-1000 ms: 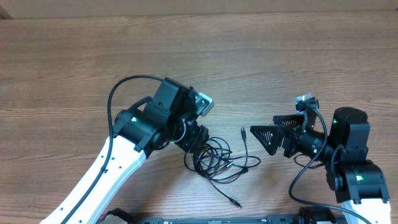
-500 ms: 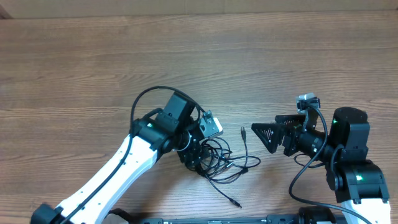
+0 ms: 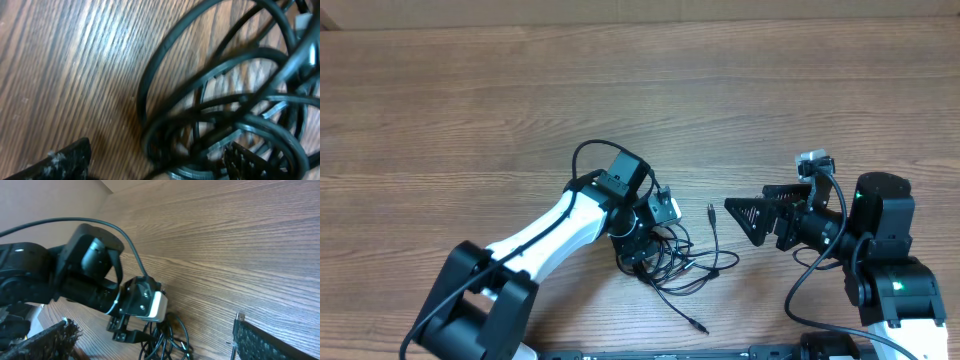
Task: Untangle cables
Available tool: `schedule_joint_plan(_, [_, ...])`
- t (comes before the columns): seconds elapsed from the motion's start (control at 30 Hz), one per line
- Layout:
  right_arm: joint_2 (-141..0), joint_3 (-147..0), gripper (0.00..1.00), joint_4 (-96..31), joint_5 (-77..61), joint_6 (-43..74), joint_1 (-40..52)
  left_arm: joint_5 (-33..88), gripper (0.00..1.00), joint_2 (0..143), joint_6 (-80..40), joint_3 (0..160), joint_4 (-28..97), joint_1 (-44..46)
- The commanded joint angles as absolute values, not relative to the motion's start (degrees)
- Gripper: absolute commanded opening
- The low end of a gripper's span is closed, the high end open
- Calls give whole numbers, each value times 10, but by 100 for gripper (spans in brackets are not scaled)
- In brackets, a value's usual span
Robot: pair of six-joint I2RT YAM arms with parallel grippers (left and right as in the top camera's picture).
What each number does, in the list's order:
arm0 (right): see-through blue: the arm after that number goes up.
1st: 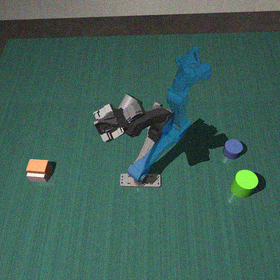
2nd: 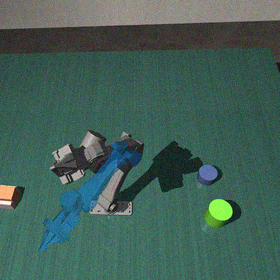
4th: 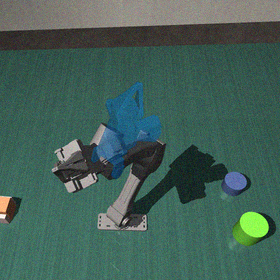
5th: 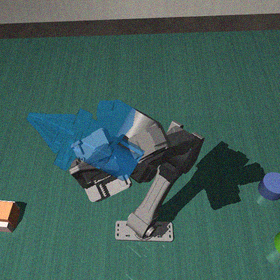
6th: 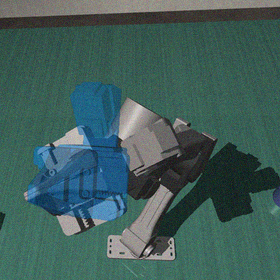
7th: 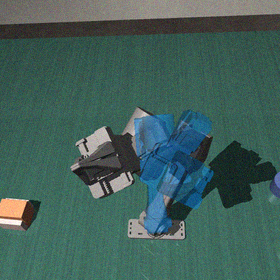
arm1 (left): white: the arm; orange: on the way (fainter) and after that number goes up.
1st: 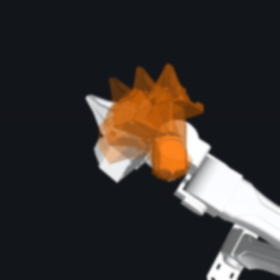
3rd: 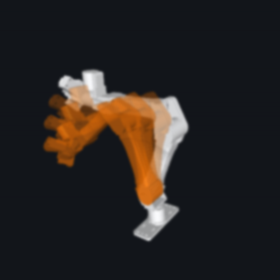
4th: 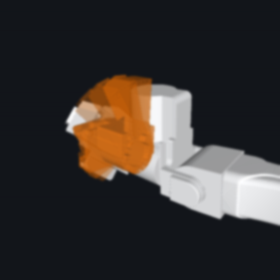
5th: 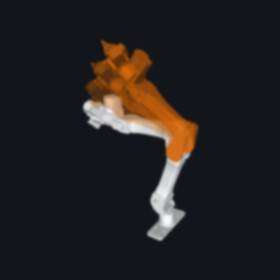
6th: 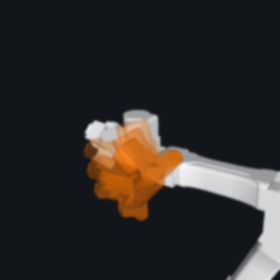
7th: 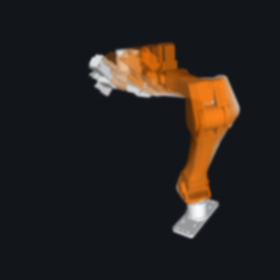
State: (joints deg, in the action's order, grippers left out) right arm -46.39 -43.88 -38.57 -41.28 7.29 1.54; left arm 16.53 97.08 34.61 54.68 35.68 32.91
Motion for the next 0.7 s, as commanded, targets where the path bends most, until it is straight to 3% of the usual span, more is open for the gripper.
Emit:
schedule_joint_plan(0.0, [-460,-448,100,-382,-409,73,15,211,81,996,356,542,340,331])
schedule_joint_plan(0.1, [-460,-448,100,-381,-409,73,15,246,72,1000,356,542,316,331])
schedule_joint_plan(0.13, [-461,-448,100,-380,-409,73,15,280,63,1000,356,542,301,331])
schedule_joint_plan(0.17, [-463,-448,100,-380,-409,73,15,289,61,1000,356,542,296,331])
schedule_joint_plan(0.23, [-469,-448,100,-380,-409,73,15,301,30,1000,356,542,285,331])
schedule_joint_plan(0.33, [-478,-448,100,-380,-410,74,15,299,4,1000,335,542,285,331])
schedule_joint_plan(0.67, [-484,-448,100,-380,-427,75,15,276,4,990,126,566,284,330])
